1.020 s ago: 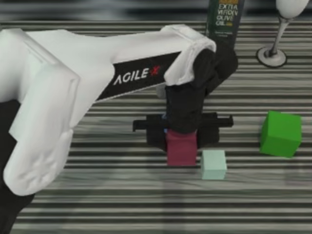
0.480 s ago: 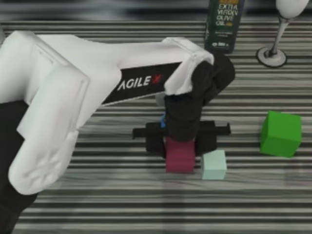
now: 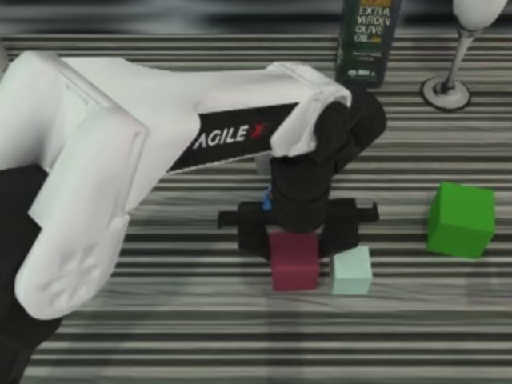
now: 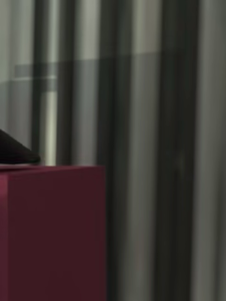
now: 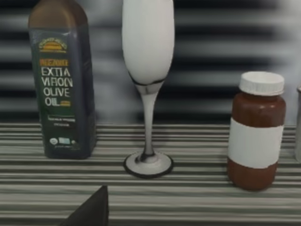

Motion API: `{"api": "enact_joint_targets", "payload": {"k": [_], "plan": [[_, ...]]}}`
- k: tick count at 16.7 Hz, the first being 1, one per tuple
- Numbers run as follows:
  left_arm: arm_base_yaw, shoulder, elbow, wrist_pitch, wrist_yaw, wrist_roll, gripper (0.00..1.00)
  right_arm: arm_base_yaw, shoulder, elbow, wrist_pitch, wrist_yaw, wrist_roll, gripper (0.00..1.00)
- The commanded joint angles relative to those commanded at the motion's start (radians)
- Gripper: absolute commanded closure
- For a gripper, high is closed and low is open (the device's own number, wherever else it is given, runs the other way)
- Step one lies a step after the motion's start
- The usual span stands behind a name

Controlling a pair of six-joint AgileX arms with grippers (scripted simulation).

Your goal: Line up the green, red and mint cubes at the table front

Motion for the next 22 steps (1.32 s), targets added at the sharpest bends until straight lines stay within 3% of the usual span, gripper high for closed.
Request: {"api": "enact_joint_targets", "payload": {"k": [2, 3, 12, 19, 22], "plan": [[0.0, 0.0, 0.0, 0.0, 0.0, 0.0, 0.02, 0.0, 0.0, 0.0, 0.0, 0.0, 0.0, 0.0], [0.0, 0.0, 0.0, 0.0, 0.0, 0.0, 0.0, 0.0, 0.0, 0.0, 0.0, 0.0, 0.0, 0.0], [0.002, -0.001, 0.004, -0.004, 0.0, 0.0, 0.0, 0.0, 0.0, 0.0, 0.0, 0.0, 0.0, 0.0], [0.017, -0.047, 0.171, -0.225, -0.001, -0.004, 0.0, 0.0, 0.0, 0.0, 0.0, 0.0, 0.0, 0.0], [0.019, -0.055, 0.189, -0.244, -0.001, -0.004, 0.0, 0.0, 0.0, 0.0, 0.0, 0.0, 0.0, 0.0]]}}
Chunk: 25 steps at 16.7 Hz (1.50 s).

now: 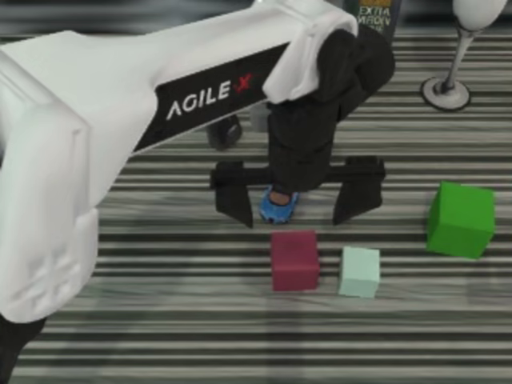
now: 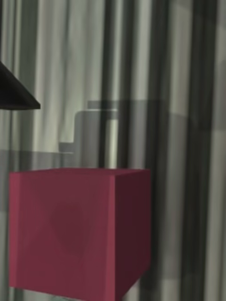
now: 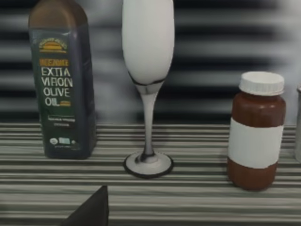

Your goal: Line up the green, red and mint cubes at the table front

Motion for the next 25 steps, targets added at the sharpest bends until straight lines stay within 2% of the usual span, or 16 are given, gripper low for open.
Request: {"api": "enact_joint_targets", "payload": {"k": [5, 10, 16, 21, 25], "plan": [[0.01, -0.027, -0.031, 0.022, -0.002, 0.004, 0.0, 0.005, 0.026, 0.026, -0.019, -0.001, -0.02, 0.0], [0.132, -0.285, -0.27, 0.173, -0.012, 0.04, 0.0, 0.036, 0.251, 0.236, -0.167, -0.002, -0.17, 0.0], [0.368, -0.885, -0.786, 0.476, -0.02, 0.174, 0.0, 0.089, 0.789, 0.633, -0.464, 0.001, -0.46, 0.0], [0.568, -1.451, -1.287, 0.771, -0.02, 0.379, 0.0, 0.139, 1.297, 0.974, -0.738, 0.002, -0.72, 0.0], [0.691, -1.834, -1.621, 0.99, -0.012, 0.561, 0.0, 0.175, 1.617, 1.22, -0.925, 0.002, -0.903, 0.0]]}}
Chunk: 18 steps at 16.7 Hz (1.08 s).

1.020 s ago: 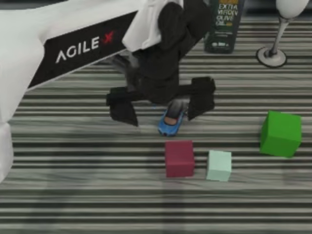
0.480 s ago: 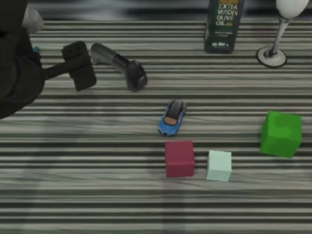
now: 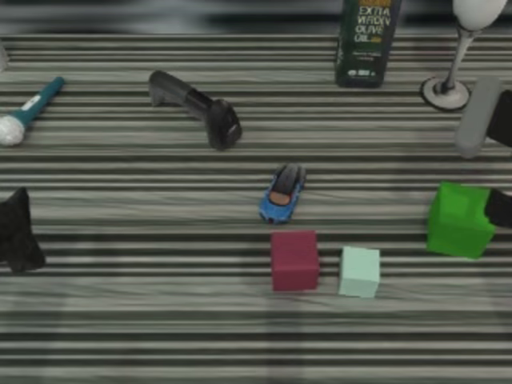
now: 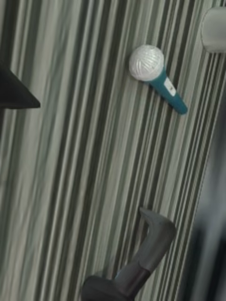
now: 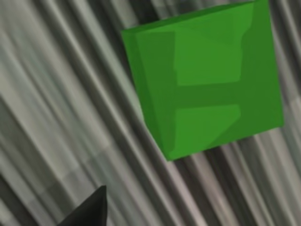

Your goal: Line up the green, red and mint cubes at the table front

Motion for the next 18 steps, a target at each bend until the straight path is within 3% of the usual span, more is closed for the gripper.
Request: {"api": "enact_joint_targets", "payload": {"k": [7, 15, 18], "plan": [[0.112, -0.38, -0.31, 0.261, 0.019, 0.229, 0.0, 0.037, 0.329, 0.275, -0.182, -0.001, -0.192, 0.0], [0.119, -0.41, -0.335, 0.284, 0.021, 0.248, 0.0, 0.035, 0.355, 0.297, -0.193, -0.001, -0.209, 0.0], [0.119, -0.41, -0.335, 0.284, 0.021, 0.248, 0.0, 0.038, 0.381, 0.251, -0.122, -0.001, -0.208, 0.0]]}}
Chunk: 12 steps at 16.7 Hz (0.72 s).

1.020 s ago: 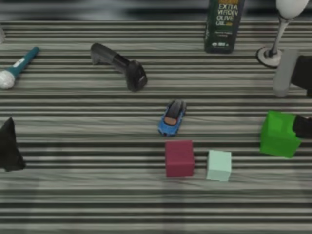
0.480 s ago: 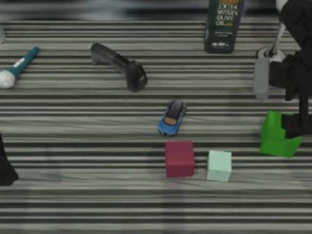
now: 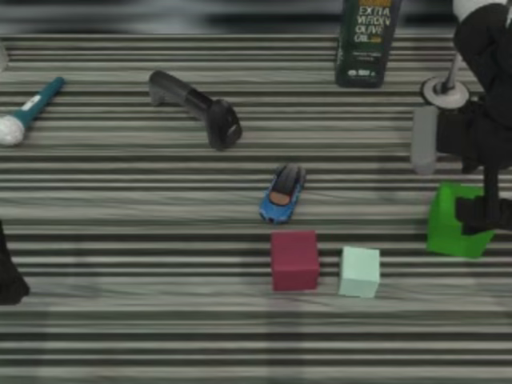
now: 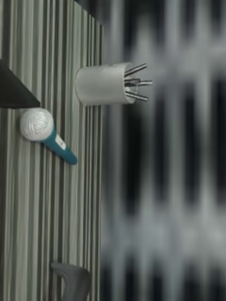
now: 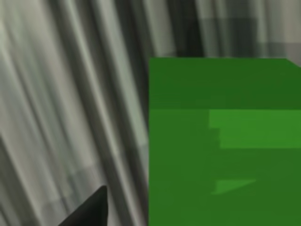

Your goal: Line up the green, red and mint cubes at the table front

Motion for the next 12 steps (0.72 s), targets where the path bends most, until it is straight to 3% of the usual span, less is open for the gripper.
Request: {"api": "enact_joint_targets", "payload": {"k": [5, 11, 12], "plan": [[0.0, 0.0, 0.0, 0.0, 0.0, 0.0, 0.0, 0.003, 0.077, -0.125, 0.212, 0.001, 0.004, 0.0], [0.0, 0.0, 0.0, 0.0, 0.0, 0.0, 0.0, 0.004, 0.095, -0.15, 0.248, 0.001, 0.004, 0.0], [0.0, 0.0, 0.0, 0.0, 0.0, 0.0, 0.0, 0.004, 0.095, -0.15, 0.248, 0.001, 0.004, 0.08]]}}
